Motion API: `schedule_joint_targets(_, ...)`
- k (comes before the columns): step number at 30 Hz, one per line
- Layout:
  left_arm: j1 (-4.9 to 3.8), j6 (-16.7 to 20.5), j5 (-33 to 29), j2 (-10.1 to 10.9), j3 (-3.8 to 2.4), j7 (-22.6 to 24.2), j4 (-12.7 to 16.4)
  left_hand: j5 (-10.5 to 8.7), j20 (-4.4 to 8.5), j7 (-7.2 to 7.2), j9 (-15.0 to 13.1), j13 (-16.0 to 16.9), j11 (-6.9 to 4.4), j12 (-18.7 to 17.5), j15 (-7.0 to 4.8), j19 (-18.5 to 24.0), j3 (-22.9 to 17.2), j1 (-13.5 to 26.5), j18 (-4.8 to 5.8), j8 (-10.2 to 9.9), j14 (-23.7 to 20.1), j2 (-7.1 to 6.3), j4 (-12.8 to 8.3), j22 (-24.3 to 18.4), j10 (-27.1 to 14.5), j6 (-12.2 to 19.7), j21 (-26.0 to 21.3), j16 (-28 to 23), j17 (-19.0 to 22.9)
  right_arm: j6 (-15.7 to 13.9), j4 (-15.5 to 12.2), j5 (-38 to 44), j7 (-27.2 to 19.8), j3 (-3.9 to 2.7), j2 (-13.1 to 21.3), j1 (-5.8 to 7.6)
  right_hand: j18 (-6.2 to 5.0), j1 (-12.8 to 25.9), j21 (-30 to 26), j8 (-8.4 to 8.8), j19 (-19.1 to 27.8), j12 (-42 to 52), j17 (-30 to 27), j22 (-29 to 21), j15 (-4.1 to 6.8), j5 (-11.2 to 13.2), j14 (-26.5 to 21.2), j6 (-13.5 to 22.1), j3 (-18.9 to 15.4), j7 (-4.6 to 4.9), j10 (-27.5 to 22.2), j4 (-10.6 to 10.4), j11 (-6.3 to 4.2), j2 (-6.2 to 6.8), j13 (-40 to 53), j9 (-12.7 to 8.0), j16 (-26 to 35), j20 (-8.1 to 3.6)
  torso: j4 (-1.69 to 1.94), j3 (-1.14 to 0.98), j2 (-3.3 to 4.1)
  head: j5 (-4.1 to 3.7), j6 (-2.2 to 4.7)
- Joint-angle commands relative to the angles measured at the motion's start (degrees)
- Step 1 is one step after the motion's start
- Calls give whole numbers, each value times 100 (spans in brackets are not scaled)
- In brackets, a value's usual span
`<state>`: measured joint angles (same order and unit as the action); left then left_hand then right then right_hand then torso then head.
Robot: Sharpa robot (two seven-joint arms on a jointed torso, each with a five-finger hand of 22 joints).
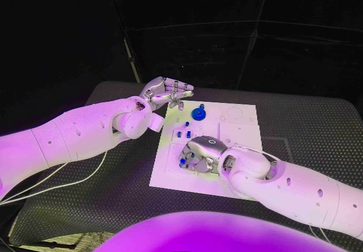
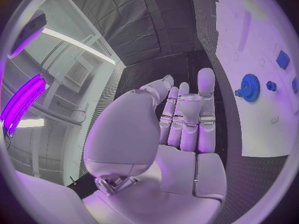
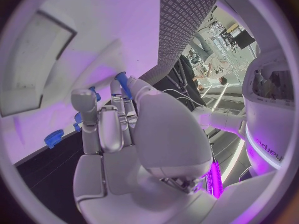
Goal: Assemble the parts on the task board
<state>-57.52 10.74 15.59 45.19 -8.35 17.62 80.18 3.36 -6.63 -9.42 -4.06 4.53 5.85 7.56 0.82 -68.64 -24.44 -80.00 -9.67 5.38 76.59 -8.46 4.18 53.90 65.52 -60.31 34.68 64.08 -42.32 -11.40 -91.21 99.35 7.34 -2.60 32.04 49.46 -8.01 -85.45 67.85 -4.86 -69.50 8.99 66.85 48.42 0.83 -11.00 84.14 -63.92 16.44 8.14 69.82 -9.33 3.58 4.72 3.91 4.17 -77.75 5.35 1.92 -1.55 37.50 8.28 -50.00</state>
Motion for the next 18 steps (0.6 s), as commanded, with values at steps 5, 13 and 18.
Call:
schedule_joint_targets(5,-10,-68,-22,-9,-6,17,1,-5,-1,-21,7,-6,-11,34,-1,28,25,-31,-66,20,-24,47,-4,-5,-37,10,-18,-37,6,177,11,337,342,39,0,-21,10,121,-23,97,50,-43,-10,-29,-20,40,205,149,14,10,31,6,41,54,29,-37,-11,7,-1,-1,-2,-11,0)
schedule_joint_targets(13,-10,-78,-22,-16,-6,12,-5,-5,-1,-21,7,-6,-11,34,-1,28,25,-31,-66,20,-24,47,-4,-5,-37,10,-18,-37,6,186,-6,394,397,41,3,-21,6,170,-19,139,62,-36,-9,-25,-10,50,203,382,32,-20,44,23,21,102,64,-51,-21,6,1,-3,-1,-31,0)
schedule_joint_targets(18,-10,-83,-22,-15,-6,6,-9,-5,-1,-21,7,-6,-11,34,-1,28,25,-31,-66,20,-24,47,-4,-5,-37,10,-18,-37,6,209,-30,414,416,42,11,-21,4,193,-18,136,67,-18,-12,-26,1,71,201,440,22,-36,65,36,5,140,84,-49,-23,-1,1,-4,0,-42,0)
